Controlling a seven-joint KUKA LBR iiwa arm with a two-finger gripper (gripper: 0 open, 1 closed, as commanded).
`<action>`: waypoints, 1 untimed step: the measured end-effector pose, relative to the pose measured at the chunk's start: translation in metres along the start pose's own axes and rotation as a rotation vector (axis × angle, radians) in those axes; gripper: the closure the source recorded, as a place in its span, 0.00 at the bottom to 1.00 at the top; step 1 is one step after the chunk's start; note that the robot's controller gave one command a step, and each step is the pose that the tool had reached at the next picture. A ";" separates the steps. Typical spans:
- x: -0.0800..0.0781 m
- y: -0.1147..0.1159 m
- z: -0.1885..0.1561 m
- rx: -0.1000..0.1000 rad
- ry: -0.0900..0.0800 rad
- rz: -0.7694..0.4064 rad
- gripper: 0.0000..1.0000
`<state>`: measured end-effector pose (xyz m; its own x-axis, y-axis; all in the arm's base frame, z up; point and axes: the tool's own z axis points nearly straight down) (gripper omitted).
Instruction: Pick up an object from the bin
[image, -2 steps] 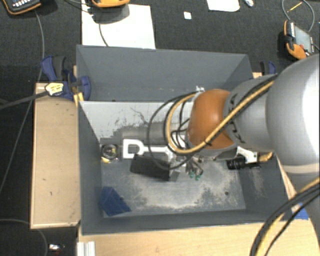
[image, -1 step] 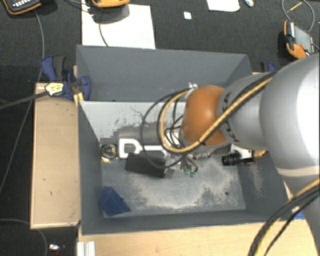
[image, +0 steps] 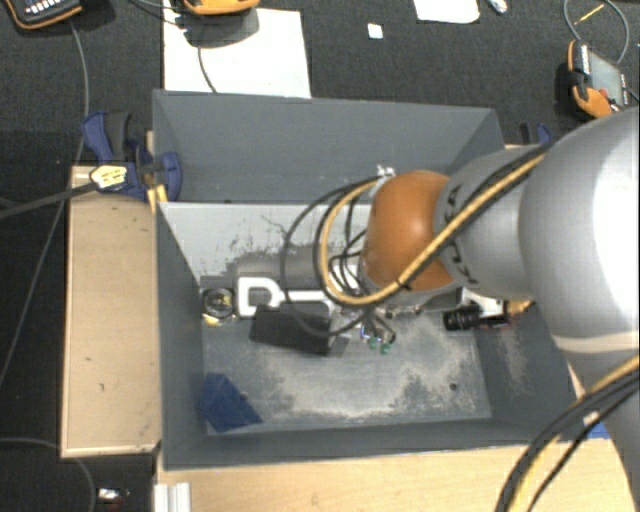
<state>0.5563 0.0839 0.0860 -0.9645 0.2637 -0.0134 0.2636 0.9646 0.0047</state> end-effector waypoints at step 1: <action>-0.005 0.052 0.010 0.002 0.004 0.137 1.00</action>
Offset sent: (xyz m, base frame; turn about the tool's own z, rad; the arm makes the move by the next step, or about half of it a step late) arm 0.0042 0.0217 -0.0086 0.2970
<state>0.5752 0.1326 0.0766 -0.9197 0.3926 -0.0089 0.3926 0.9197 0.0042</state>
